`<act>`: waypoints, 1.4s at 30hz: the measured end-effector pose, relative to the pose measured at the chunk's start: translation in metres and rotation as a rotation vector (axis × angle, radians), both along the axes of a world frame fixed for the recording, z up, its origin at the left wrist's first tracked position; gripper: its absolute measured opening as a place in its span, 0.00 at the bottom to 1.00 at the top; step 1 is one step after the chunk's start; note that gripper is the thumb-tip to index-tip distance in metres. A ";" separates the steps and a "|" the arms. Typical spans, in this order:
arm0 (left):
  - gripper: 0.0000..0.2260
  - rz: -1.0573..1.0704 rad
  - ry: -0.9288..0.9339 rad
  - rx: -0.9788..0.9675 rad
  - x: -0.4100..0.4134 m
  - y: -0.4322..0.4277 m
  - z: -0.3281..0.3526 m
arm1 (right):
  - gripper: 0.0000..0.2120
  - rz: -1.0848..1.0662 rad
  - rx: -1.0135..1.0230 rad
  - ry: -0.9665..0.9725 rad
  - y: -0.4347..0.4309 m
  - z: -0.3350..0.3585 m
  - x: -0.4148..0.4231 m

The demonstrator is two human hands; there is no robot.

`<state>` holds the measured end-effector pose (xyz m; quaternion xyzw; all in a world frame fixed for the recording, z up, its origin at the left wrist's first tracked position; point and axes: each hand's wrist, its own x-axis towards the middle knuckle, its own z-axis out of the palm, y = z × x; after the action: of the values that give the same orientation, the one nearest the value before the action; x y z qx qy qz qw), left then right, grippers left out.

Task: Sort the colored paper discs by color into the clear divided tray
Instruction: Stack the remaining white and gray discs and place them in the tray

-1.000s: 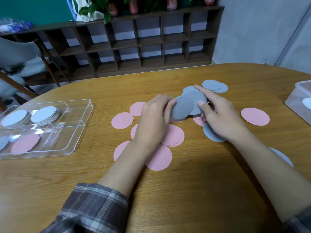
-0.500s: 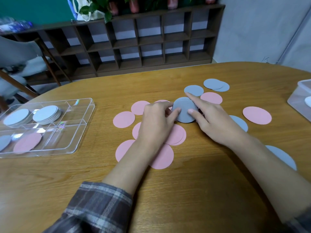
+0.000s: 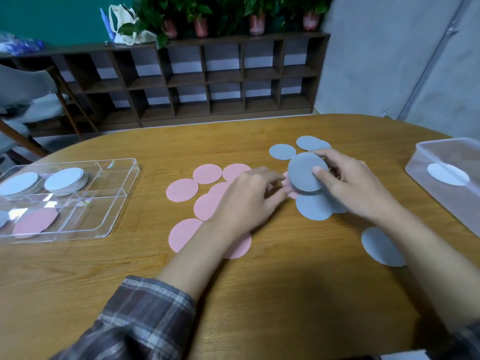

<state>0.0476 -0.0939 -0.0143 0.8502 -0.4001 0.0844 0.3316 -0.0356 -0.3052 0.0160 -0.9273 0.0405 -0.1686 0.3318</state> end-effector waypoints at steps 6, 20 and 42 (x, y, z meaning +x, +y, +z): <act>0.24 -0.118 0.038 0.147 -0.028 -0.032 0.005 | 0.11 -0.071 0.044 -0.007 -0.041 -0.004 -0.027; 0.14 -0.058 -0.164 -0.012 -0.032 -0.046 -0.007 | 0.13 -0.054 0.252 -0.130 -0.065 -0.039 -0.014; 0.09 0.166 0.240 -0.394 -0.034 -0.066 -0.015 | 0.23 0.118 0.096 -0.034 -0.047 -0.037 -0.021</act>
<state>0.0140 -0.1601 -0.0297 0.8030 -0.2624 0.0863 0.5281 -0.0568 -0.3524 -0.0215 -0.9081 -0.0119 -0.1621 0.3859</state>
